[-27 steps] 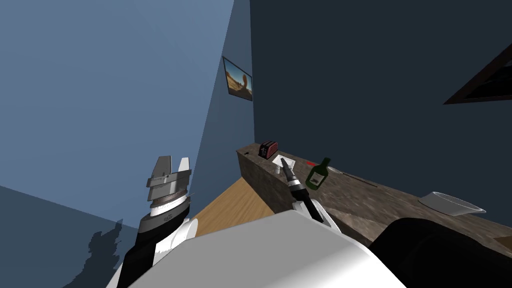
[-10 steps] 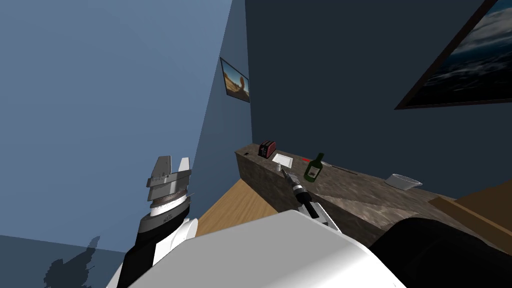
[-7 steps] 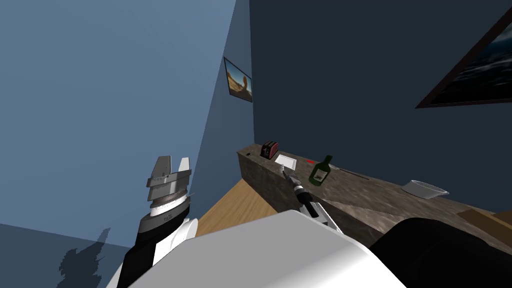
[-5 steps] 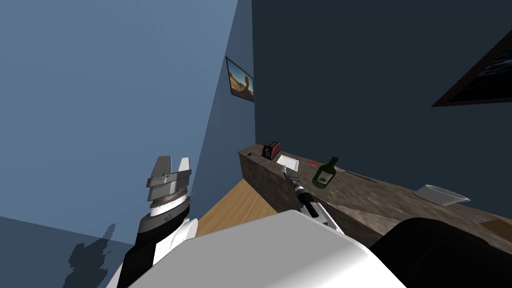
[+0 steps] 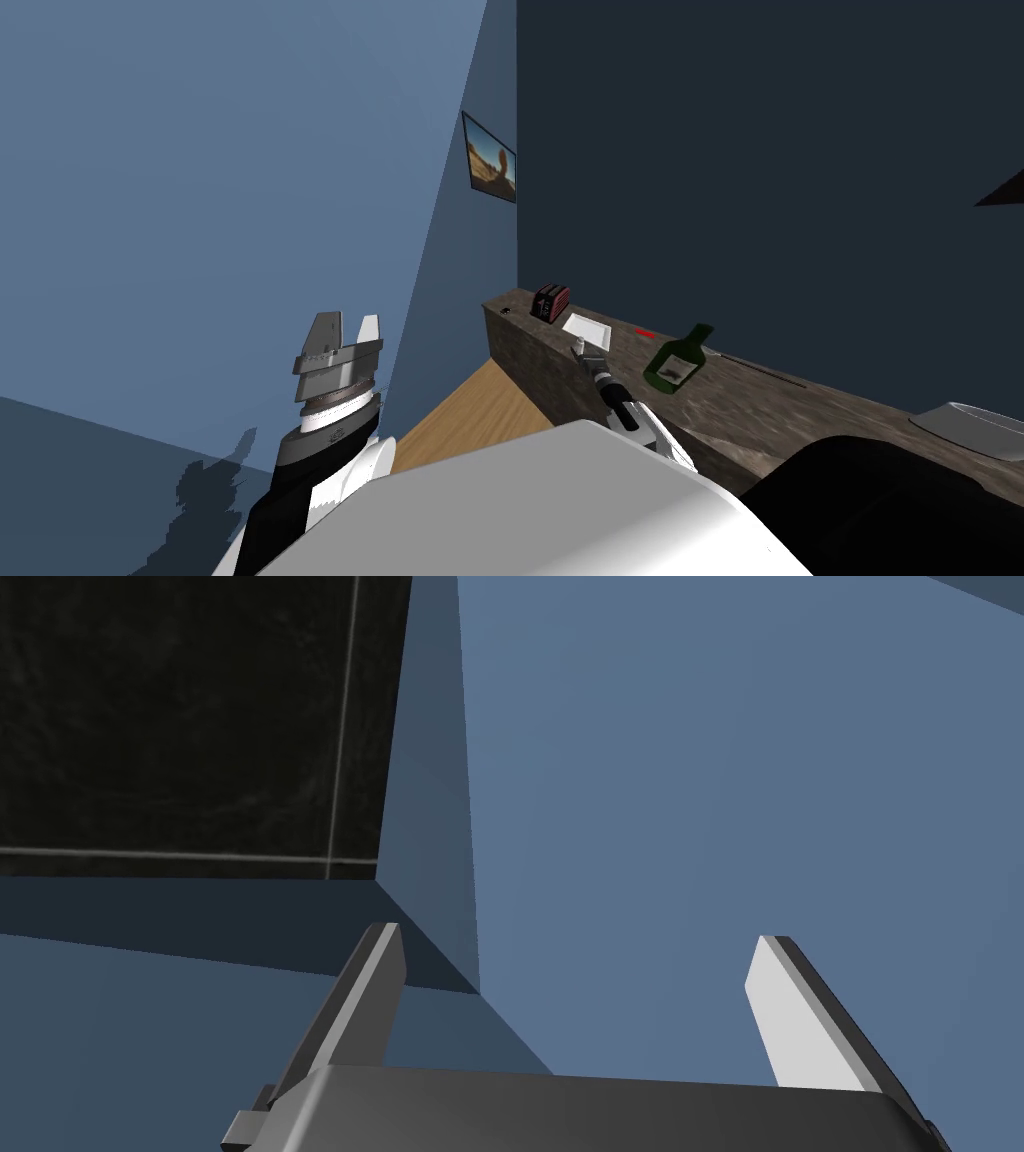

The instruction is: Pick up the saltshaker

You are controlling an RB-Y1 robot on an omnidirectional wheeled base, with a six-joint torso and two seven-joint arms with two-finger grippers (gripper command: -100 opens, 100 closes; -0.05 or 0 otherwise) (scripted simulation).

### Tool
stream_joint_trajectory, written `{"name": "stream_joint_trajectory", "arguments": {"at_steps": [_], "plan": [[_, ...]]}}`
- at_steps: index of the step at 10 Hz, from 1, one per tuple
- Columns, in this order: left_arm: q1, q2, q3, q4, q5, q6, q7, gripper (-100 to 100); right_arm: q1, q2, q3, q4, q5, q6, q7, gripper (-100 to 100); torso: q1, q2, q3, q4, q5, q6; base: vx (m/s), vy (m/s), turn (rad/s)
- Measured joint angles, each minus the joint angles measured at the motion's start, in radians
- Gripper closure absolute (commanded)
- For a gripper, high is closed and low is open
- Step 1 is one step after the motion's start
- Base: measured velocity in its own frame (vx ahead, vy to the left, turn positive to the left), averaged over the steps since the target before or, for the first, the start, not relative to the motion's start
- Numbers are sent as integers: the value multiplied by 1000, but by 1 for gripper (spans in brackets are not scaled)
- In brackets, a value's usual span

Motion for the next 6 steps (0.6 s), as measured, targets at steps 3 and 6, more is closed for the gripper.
{"name": "stream_joint_trajectory", "arguments": {"at_steps": [3, 6], "plan": [[0, 0, 0, 0, 0, 0, 0, 0, -4, -14, -6, 8, 19, 11, 17, -100, -1, 4, 2, 1, 0, 0, 1, 19, 24], [0, 0, 0, 0, 0, 0, 0, 0, -69, -66, -3, 104, -40, -27, 44, -100, 2, 7, 4, 1, 1, 0, -37, 53, 33]]}}
